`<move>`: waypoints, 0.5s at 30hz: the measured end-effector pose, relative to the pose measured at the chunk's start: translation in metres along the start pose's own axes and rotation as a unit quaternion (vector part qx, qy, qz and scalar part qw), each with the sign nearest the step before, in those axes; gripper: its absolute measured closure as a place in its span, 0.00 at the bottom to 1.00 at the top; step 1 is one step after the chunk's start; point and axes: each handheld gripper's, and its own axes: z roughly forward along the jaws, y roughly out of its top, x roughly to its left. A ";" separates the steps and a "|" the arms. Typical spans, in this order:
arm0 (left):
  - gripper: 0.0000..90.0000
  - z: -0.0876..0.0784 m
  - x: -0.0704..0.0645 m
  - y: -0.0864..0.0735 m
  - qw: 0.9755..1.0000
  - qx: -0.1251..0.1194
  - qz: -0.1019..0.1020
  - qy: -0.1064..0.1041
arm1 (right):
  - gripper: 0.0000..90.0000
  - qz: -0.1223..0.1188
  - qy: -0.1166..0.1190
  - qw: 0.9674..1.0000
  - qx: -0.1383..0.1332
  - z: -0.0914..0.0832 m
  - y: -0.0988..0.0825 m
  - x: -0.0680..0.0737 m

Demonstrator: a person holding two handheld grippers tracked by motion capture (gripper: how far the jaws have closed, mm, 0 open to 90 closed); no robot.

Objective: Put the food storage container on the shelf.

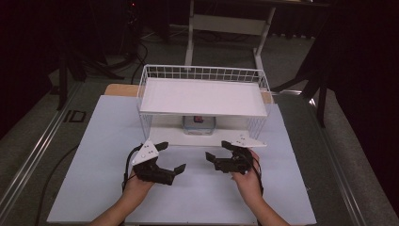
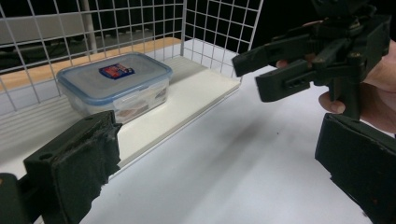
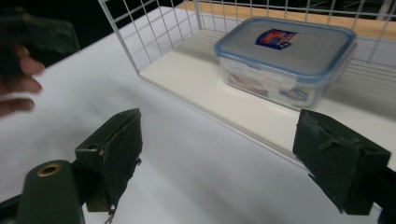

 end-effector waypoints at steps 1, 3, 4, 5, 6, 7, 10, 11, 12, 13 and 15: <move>0.01 -0.002 0.000 -0.001 1.000 0.001 0.000 0.000 | 0.18 -0.009 0.000 1.000 0.003 -0.005 -0.003 -0.001; 0.01 -0.006 0.000 -0.003 1.000 0.008 0.006 0.002 | 0.18 -0.010 -0.003 1.000 0.004 -0.010 -0.006 -0.003; 0.01 -0.007 0.000 -0.005 1.000 0.010 0.010 0.001 | 0.18 -0.008 -0.001 1.000 0.001 -0.012 -0.007 -0.004; 0.01 -0.009 0.001 -0.006 1.000 0.012 0.013 0.000 | 0.18 -0.007 -0.002 1.000 0.003 -0.015 -0.007 -0.005; 0.01 -0.011 0.001 -0.007 1.000 0.015 0.013 0.001 | 0.18 -0.008 -0.004 1.000 -0.001 -0.017 -0.008 -0.006; 0.01 -0.013 0.001 -0.008 1.000 0.018 0.013 0.001 | 0.18 -0.008 -0.003 1.000 -0.004 -0.020 -0.009 -0.006; 0.01 -0.019 0.003 -0.011 1.000 0.019 0.009 0.003 | 0.18 -0.013 -0.002 1.000 -0.006 -0.029 -0.009 -0.008; 0.01 -0.021 0.003 -0.012 1.000 0.019 0.007 0.002 | 0.18 -0.013 0.000 1.000 -0.009 -0.032 -0.010 -0.008; 0.01 -0.023 0.004 -0.013 1.000 0.017 0.005 0.002 | 0.18 -0.016 -0.002 1.000 -0.008 -0.035 -0.011 -0.009; 0.01 -0.025 0.005 -0.014 1.000 0.022 0.006 0.004 | 0.18 -0.015 -0.001 1.000 -0.008 -0.038 -0.012 -0.009; 0.01 -0.030 0.006 -0.015 1.000 0.021 0.002 0.006 | 0.18 -0.009 0.000 1.000 -0.006 -0.043 -0.016 -0.010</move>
